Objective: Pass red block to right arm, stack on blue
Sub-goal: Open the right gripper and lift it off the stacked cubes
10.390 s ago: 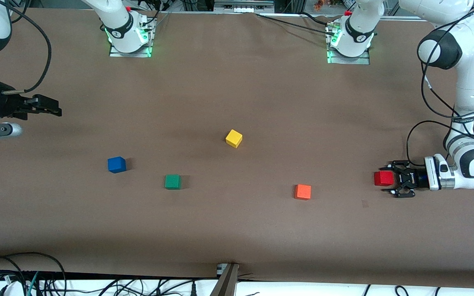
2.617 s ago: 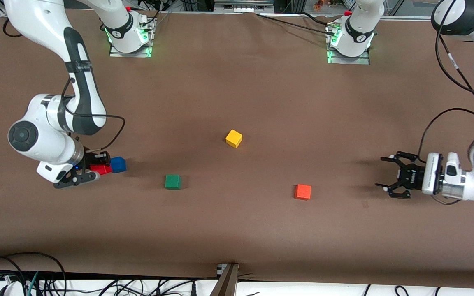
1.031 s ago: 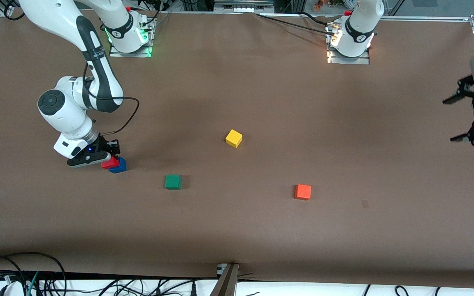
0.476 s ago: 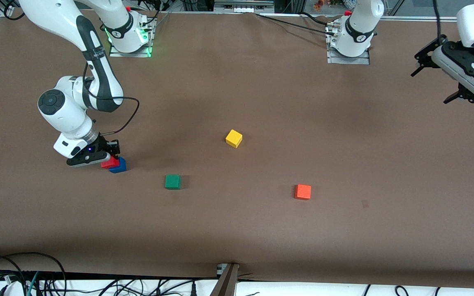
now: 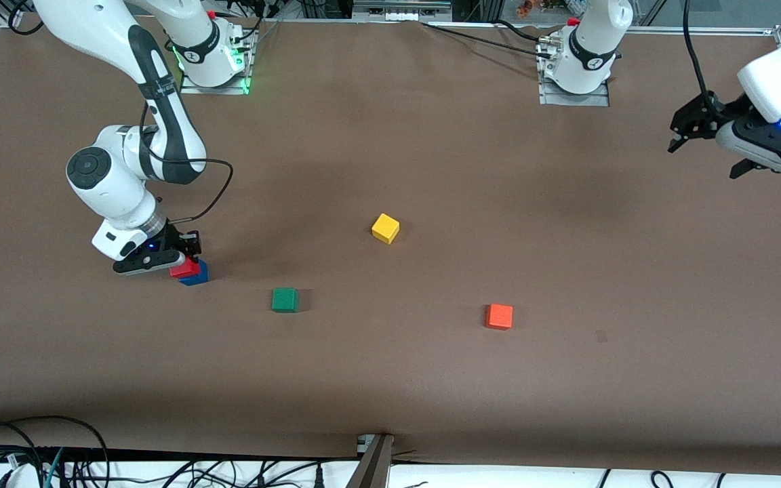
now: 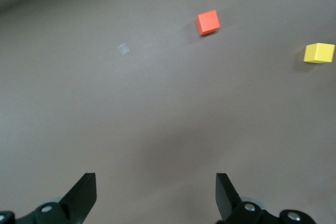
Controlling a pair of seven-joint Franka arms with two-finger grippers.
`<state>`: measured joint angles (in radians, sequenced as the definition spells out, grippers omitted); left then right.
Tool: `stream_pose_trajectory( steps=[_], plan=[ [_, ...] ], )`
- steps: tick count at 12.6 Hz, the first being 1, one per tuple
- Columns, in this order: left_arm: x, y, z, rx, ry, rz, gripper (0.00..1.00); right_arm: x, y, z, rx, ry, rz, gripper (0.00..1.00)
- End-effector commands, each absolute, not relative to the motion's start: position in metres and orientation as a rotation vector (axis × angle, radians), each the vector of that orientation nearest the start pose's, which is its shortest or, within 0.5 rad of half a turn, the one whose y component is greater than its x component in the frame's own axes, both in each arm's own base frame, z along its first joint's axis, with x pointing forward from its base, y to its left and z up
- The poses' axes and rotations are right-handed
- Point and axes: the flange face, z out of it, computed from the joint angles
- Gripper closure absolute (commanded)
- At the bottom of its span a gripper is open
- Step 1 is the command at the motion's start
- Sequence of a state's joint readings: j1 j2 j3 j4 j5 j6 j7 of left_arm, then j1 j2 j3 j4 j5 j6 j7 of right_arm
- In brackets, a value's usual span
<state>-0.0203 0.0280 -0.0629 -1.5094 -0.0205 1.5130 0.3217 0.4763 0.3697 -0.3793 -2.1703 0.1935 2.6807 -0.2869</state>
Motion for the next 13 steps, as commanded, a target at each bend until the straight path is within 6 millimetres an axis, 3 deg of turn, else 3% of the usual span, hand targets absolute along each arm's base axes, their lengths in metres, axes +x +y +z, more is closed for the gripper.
stream_pose_trajectory(
  steps=[1,3,6,12,13],
  plan=[
    [0.538,-0.063,0.638,-3.133,0.467,0.001,0.0,0.572,0.054,0.25,-3.15,-0.391,-0.283,1.0],
    [0.534,-0.074,0.64,-3.159,0.243,0.01,0.0,0.573,0.054,0.252,-3.15,-0.389,-0.287,1.0],
    [0.54,-0.078,0.629,-3.166,0.223,0.04,0.0,0.573,0.052,0.251,-3.152,-0.385,-0.285,1.0],
    [0.544,-0.073,0.627,-3.177,0.198,0.068,0.0,0.574,0.051,0.249,-3.154,-0.382,-0.284,1.0],
    [0.545,-0.073,0.625,-3.176,0.198,0.073,0.0,0.574,0.051,0.249,-3.153,-0.384,-0.284,0.93]
  ],
)
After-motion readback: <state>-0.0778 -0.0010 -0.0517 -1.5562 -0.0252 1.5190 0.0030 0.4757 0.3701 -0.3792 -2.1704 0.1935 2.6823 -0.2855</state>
